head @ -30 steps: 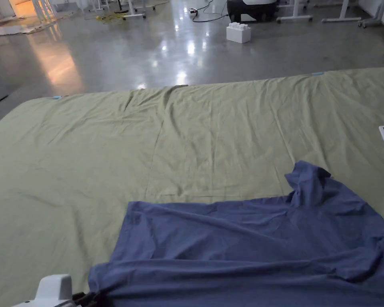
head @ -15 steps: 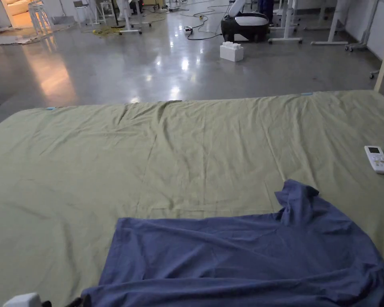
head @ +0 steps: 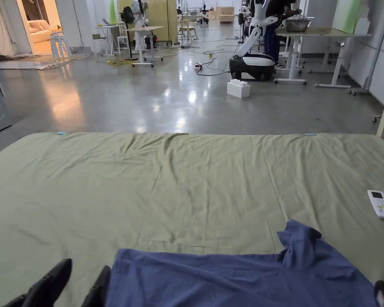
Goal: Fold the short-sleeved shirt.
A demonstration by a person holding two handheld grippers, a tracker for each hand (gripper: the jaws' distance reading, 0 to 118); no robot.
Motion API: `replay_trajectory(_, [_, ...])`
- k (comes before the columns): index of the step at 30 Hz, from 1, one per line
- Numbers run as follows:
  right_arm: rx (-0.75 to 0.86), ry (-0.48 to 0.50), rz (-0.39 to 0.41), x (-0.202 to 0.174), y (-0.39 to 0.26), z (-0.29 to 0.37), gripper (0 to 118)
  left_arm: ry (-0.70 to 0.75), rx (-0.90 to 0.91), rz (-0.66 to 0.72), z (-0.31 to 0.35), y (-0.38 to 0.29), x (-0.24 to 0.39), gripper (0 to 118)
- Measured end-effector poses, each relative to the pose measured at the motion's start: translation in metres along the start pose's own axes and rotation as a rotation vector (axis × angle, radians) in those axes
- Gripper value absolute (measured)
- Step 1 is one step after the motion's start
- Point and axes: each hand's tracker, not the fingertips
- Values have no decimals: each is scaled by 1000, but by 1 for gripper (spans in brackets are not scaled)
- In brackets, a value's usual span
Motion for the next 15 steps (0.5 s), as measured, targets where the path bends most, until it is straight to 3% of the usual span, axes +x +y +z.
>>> replay_trajectory(1, [49,-9,43,-2,4,5,6,-1,3,-30,4,2,2,6])
replay_trajectory(2, [-8,36,-17,-3,1,5,5,0,6,-23,9,4,4,6])
replay_trajectory(5, [-46,62,-38,-6,-3,3,1,-65,-21,23,12,10,-1,0])
replay_trajectory(10, [-81,92,-65,-4,-11,-3,0,-85,-75,93,2,2,-13,0])
replay_trajectory(15, [-70,96,-41,0,-17,-10,0,-115,-159,198,-41,-14,-29,0])
